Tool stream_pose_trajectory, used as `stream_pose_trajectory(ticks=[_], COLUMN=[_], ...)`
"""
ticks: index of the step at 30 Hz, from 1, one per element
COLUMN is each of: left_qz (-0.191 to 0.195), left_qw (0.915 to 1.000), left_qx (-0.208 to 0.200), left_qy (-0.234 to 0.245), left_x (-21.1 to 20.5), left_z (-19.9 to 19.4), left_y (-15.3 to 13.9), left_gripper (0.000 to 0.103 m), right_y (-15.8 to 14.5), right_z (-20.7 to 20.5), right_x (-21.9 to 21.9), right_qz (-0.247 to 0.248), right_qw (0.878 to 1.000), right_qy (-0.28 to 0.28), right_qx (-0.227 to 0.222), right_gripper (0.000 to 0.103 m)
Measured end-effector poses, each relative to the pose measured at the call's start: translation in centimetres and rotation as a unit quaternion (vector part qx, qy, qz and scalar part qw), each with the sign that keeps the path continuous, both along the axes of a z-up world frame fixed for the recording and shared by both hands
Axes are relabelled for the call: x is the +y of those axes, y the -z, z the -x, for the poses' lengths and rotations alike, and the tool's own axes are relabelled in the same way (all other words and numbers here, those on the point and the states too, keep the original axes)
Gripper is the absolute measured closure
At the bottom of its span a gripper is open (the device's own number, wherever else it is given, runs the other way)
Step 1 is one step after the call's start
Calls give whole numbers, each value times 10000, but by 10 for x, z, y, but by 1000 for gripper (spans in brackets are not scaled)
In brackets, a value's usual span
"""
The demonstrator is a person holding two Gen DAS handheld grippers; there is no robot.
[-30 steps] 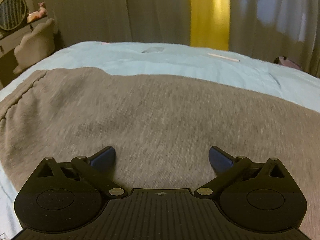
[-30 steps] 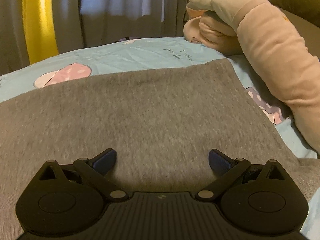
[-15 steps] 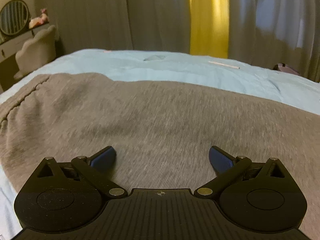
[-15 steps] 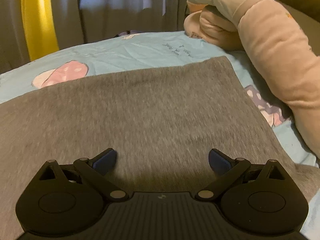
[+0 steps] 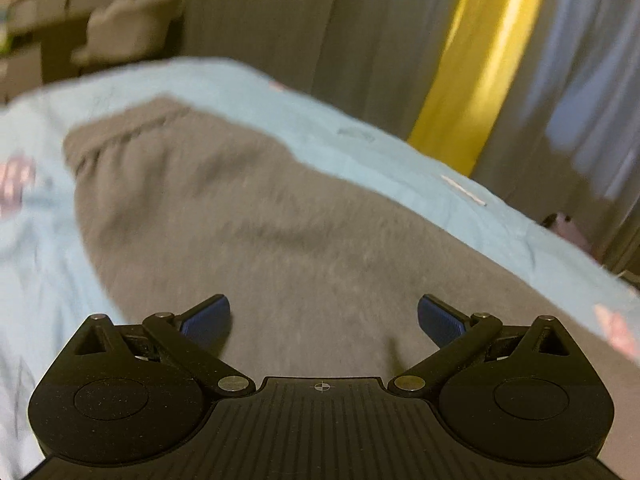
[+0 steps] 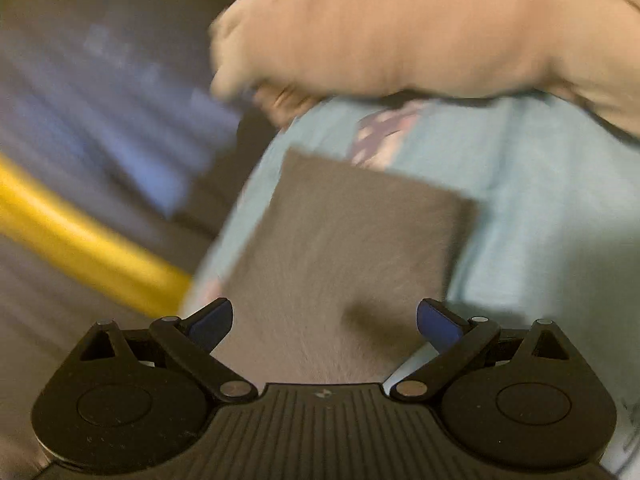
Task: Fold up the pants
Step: 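Lower the right gripper onto the folded cuff end and close it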
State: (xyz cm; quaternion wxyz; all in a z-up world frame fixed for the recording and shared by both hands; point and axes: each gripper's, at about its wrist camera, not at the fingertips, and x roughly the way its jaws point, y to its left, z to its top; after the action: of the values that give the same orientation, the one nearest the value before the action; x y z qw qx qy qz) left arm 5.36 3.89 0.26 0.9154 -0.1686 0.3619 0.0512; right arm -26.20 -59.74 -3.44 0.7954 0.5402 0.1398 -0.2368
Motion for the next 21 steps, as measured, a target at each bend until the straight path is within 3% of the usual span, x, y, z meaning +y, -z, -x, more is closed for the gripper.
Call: stream_pose_trajectory(ticks=[2, 5, 8, 10, 11, 21], left_qz=[353, 502, 474, 420, 389, -103], left_qw=[9993, 9987, 9988, 9987, 9987, 9981], left_qx=[84, 56, 137, 272, 330, 597], left_qy=[87, 79, -5, -54, -74, -99], left_x=[4, 8, 8, 7, 6, -9], left_z=[4, 12, 14, 12, 10, -1], left_y=[0, -5, -5, -3, -1, 8], left_gripper=[0, 0, 0, 0, 0, 0], right_y=[0, -1, 5, 8, 10, 24], right_z=[19, 31, 36, 35, 35, 41], right_x=[-10, -19, -25, -26, -30, -47], right_qz=[-227, -216, -246, -197, -200, -175], right_qw=[9982, 9966, 9961, 9968, 9971, 9970], right_qy=[316, 525, 614, 638, 639, 754], right_qx=[-448, -600, -582, -428, -357, 15], right_gripper=[4, 12, 29, 47, 49, 46])
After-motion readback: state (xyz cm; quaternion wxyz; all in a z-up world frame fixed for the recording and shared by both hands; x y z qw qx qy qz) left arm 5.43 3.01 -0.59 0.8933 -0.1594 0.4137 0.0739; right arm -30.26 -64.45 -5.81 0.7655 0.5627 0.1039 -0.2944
